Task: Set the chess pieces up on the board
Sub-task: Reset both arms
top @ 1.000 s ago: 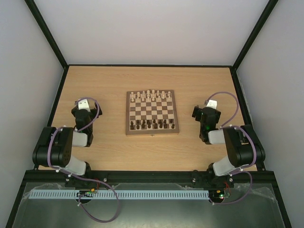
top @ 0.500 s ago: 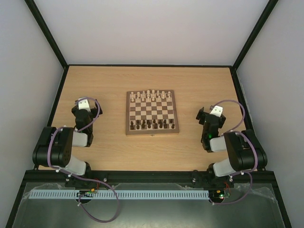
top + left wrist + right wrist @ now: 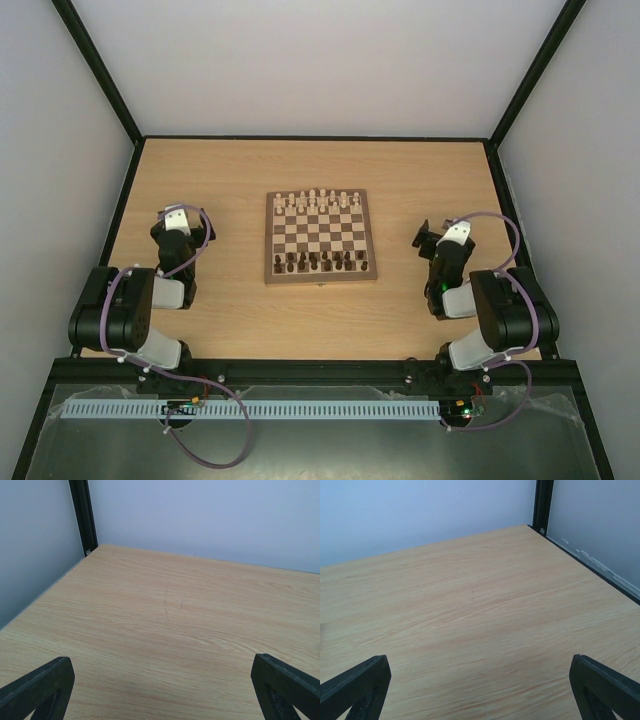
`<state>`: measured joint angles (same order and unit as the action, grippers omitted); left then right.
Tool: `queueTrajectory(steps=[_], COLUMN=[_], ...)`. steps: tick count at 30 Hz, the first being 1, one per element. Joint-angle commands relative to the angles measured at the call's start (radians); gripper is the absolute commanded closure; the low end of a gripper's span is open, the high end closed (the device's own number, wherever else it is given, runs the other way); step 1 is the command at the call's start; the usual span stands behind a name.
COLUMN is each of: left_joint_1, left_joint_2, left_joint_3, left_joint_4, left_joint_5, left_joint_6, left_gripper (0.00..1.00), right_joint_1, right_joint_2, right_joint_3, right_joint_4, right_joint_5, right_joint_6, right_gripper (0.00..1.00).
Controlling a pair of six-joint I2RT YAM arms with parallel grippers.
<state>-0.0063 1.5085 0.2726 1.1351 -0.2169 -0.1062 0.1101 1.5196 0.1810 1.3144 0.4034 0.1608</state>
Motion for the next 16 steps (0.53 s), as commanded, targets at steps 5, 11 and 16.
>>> queueTrajectory(steps=[5, 11, 16], left_joint_1=[-0.003, -0.003, -0.003], left_joint_2=[0.004, 0.004, 0.004], left_joint_3=[-0.01, -0.01, -0.011], left_joint_4=[0.06, 0.06, 0.061], left_joint_5=[0.01, 0.01, 0.011], left_joint_6=[0.01, 0.01, 0.01], left_gripper=[0.0, 0.0, 0.0], right_joint_1=[-0.021, -0.021, -0.023], right_joint_2=[-0.005, -0.002, -0.003], right_joint_3=[0.035, 0.035, 0.039], right_joint_4=[-0.051, -0.049, -0.054], right_joint_5=[-0.017, -0.016, -0.019], right_joint_6=[0.022, 0.021, 0.021], right_gripper=[0.01, 0.01, 0.01])
